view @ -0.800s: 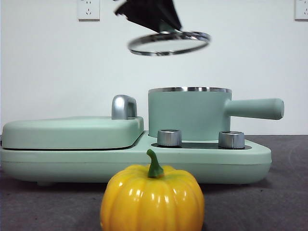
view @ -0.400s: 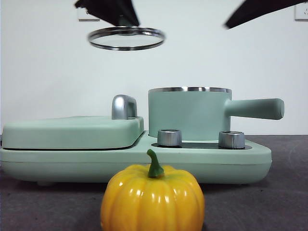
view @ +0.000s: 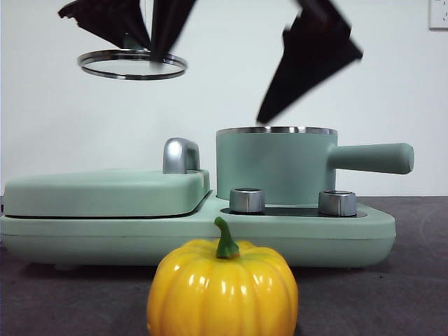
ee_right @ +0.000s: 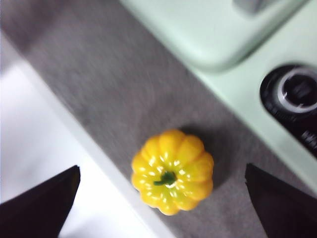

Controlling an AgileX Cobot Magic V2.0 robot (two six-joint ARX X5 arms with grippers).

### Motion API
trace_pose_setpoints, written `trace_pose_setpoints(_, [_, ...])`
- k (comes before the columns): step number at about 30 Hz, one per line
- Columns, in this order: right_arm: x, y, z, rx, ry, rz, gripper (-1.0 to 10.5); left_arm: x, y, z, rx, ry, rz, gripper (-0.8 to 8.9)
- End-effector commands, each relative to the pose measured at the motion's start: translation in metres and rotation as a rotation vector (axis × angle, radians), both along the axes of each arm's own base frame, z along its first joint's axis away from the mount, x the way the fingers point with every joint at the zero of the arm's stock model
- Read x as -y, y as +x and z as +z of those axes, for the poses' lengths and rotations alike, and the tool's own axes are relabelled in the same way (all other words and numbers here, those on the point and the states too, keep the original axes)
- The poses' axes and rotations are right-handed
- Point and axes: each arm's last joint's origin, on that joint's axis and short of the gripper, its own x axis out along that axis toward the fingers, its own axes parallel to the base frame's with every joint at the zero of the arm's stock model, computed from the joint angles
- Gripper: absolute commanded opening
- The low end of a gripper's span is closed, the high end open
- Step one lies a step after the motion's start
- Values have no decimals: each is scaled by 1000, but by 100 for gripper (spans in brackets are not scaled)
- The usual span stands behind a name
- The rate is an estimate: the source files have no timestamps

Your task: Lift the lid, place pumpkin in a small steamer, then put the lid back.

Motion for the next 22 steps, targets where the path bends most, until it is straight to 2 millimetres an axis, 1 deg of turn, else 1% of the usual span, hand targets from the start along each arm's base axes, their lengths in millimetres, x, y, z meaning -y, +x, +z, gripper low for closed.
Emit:
trace_pose_setpoints(1, [-13, 3, -13, -48, -53, -9, 570, -8, -1, 18, 65, -23, 14, 19])
trace_pose_setpoints(8, [-28, 8, -43, -117, -149, -3, 570, -21, 2, 18, 65, -23, 54, 19])
trace_pose_setpoints(14, [-38, 11, -62, -142, -194, 6, 570, -22, 2, 18, 66, -22, 55, 19])
trace_pose_setpoints(22, [-49, 9, -88, -184, -263, 29, 570, -22, 2, 18, 65, -22, 55, 19])
